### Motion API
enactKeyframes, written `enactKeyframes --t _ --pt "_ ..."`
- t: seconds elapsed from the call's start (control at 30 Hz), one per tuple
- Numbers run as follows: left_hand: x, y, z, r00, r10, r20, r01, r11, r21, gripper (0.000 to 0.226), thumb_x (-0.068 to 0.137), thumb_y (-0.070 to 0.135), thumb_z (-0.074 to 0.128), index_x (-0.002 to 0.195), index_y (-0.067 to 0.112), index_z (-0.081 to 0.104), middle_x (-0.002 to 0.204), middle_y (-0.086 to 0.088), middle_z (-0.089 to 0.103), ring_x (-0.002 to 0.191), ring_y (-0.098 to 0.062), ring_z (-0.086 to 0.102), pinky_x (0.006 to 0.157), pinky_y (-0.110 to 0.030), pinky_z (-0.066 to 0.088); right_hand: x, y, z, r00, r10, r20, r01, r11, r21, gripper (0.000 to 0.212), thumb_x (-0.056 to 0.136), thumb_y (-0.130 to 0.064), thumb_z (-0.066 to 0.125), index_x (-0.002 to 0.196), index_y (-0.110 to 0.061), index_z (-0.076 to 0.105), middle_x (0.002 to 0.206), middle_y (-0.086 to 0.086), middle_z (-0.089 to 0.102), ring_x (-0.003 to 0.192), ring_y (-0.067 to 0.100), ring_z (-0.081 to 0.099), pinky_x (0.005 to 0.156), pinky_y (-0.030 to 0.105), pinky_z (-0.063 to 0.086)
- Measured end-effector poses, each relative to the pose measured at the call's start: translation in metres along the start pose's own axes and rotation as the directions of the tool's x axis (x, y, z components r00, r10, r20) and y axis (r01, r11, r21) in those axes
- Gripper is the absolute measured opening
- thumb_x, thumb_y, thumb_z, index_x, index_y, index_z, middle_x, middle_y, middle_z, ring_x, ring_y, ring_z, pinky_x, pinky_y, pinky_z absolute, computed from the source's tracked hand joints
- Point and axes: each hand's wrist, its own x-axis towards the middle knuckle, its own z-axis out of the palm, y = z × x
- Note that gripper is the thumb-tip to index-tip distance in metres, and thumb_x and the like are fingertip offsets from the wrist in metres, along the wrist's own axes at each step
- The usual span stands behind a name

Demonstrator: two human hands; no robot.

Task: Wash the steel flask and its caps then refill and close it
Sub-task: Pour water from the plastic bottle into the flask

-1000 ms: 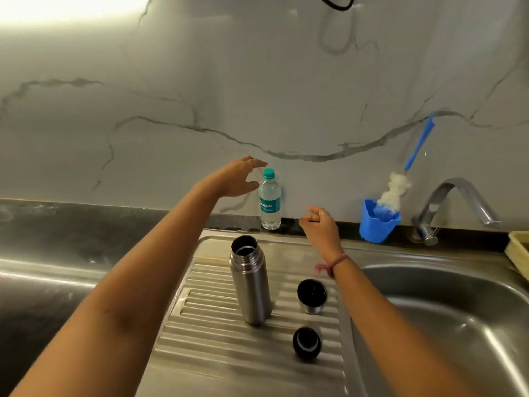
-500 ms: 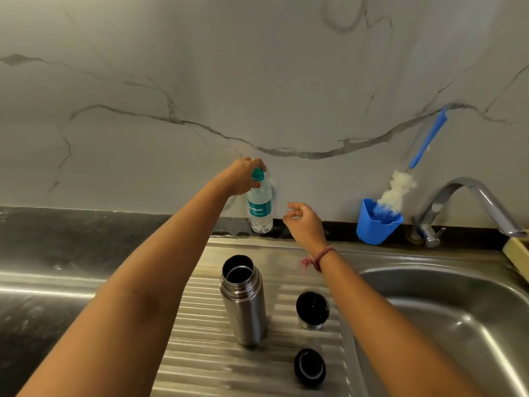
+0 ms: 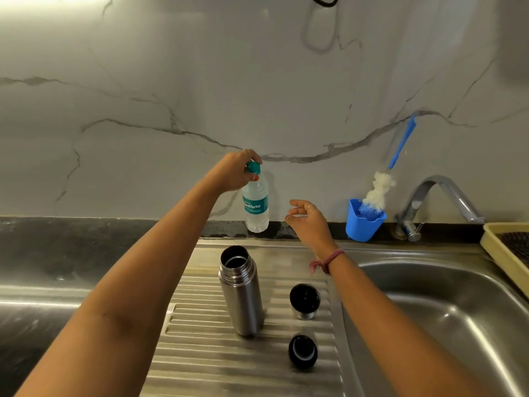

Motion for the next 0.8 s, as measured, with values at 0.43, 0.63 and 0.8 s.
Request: enactKeyframes --t 0.43,0.63,0.8 --pt "-0.074 0.134 -0.047 0.974 0.194 -0.119 -0.222 0.925 -0.308 0.044 0.089 0.019 0.072 0.131 0.01 0.061 0.116 0.0 0.065 0.104 -0.012 0.063 0.091 -0.012 0.048 -0.061 -0.042 -0.085 0.943 -0.224 0.246 0.2 0.973 0.118 0.092 0.071 -0.027 0.083 0.144 -0.027 0.028 0.14 -0.006 0.046 0.124 0.008 0.049 0.095 0.022 0.048" --pt "-0.109 0.175 0.012 0.981 0.185 -0.059 -0.19 0.854 -0.485 0.045 0.088 0.017 0.072 0.132 0.013 0.061 0.107 0.011 0.063 0.099 -0.002 0.062 0.093 -0.016 0.05 -0.102 -0.012 -0.133 0.905 -0.148 0.398 0.086 0.982 0.17 0.081 0.061 -0.028 0.088 0.13 -0.022 0.045 0.114 -0.003 0.066 0.104 0.011 0.066 0.085 0.028 0.052" --pt "-0.127 0.19 0.062 0.983 0.182 -0.004 -0.151 0.802 -0.578 0.039 0.091 0.014 0.07 0.128 0.019 0.062 0.106 0.012 0.066 0.096 0.0 0.064 0.093 -0.02 0.052 -0.122 0.029 -0.147 0.935 -0.059 0.35 0.002 0.987 0.161 0.071 0.057 -0.031 0.086 0.118 -0.01 0.058 0.108 0.009 0.07 0.1 0.025 0.067 0.09 0.042 0.054"
